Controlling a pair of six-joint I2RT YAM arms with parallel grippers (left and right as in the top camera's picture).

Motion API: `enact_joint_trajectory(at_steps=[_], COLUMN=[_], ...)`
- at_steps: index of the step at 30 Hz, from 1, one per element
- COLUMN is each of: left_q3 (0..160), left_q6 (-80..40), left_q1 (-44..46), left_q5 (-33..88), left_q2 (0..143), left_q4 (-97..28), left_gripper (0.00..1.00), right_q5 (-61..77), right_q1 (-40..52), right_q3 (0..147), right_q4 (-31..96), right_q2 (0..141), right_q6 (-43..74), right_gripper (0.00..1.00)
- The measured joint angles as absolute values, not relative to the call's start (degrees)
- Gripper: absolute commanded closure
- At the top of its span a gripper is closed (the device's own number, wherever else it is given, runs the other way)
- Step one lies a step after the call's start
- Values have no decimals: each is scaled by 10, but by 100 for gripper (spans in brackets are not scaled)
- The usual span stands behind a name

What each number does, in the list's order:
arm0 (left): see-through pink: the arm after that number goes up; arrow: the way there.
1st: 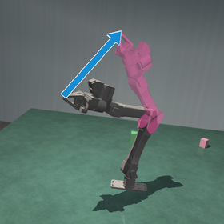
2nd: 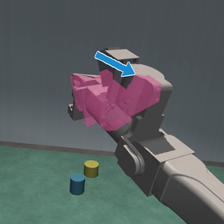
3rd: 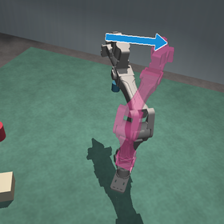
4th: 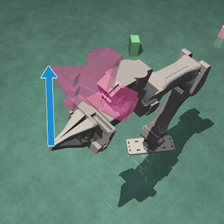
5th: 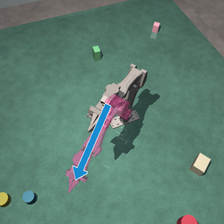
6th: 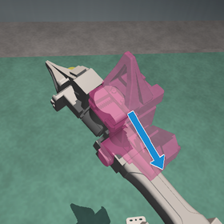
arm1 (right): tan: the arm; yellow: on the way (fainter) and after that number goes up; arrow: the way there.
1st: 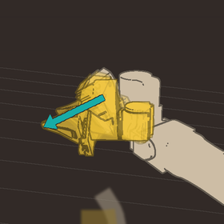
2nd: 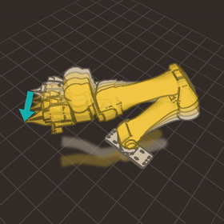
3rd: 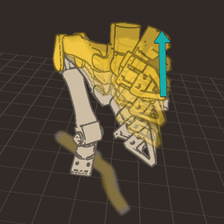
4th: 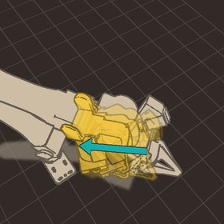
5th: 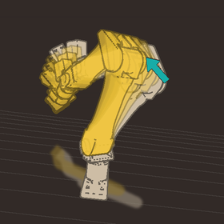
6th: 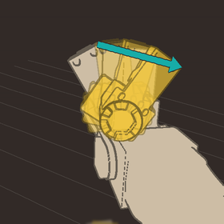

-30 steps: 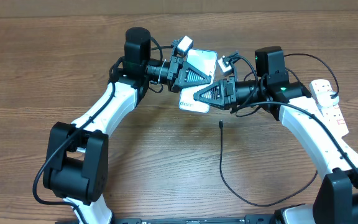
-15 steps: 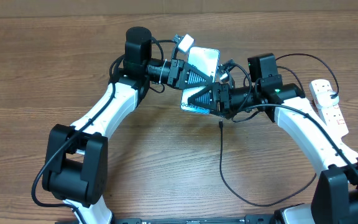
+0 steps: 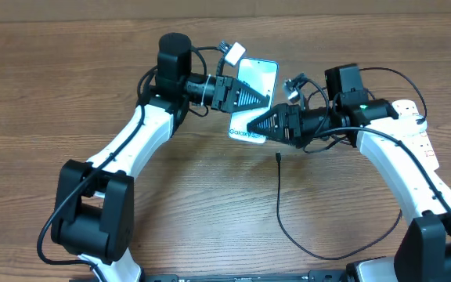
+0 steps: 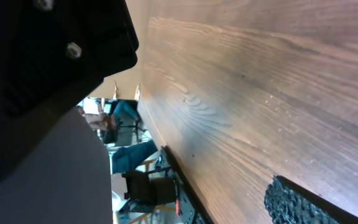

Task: Plug charger to phone and switch on socket

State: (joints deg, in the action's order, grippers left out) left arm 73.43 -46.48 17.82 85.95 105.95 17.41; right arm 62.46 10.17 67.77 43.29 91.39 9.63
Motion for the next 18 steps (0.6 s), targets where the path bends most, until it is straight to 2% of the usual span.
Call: enact_joint_trajectory(at_steps=[12,18], left_q3=[683,658], left_q6=[-465,-461], left_q1=[158,152], left_q5=[874,812], left_q2=[1044,1044], left_q4=[169,83], left_gripper=[96,96], right_q5=[572,502], right_q1=[94,93], right_q3=[701,702], right_q4=[503,569], right_q2=[903,903], right_q6=[53,47], right_gripper=[1,1])
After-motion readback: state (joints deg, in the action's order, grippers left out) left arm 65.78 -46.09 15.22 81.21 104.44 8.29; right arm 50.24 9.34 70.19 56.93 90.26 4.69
